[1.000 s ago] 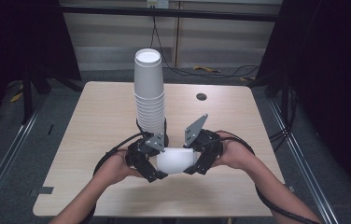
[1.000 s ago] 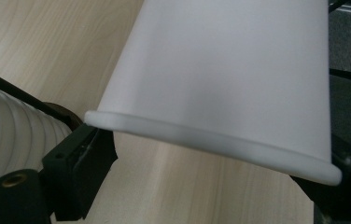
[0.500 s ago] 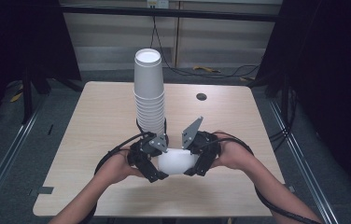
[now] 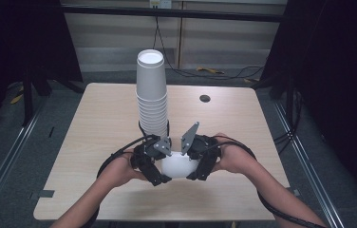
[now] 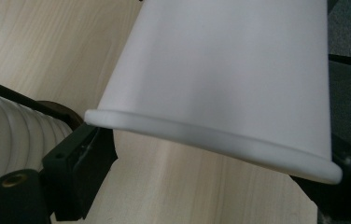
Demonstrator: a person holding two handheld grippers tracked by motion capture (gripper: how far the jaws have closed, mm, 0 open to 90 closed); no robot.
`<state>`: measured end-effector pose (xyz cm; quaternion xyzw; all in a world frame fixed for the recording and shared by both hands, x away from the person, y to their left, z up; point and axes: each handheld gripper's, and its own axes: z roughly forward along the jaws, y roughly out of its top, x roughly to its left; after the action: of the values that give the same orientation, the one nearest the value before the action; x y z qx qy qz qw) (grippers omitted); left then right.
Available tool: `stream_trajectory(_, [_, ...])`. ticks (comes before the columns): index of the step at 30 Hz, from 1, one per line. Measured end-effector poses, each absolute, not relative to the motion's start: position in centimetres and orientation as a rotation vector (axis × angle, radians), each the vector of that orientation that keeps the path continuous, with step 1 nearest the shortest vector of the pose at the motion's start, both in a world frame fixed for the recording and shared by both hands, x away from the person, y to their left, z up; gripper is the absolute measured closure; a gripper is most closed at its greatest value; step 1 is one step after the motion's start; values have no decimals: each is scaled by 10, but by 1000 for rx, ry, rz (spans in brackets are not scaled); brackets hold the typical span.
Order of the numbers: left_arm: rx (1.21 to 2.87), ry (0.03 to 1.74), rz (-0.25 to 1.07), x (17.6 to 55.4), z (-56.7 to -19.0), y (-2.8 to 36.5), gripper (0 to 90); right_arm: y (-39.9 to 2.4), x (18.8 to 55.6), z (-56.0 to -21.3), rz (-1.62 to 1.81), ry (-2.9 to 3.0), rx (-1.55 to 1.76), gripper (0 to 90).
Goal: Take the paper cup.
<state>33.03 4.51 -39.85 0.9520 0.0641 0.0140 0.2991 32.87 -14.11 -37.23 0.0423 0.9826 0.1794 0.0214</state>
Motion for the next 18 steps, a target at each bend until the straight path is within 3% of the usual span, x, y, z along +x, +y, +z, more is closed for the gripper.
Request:
stream_trajectory(14, [2528,178,39,330,-399,42,125,-131,325,-375,427,3026,70,171])
stream_trajectory(18, [2527,179,42,331,-398,43,125,-132,325,-377,427,3035,67,231])
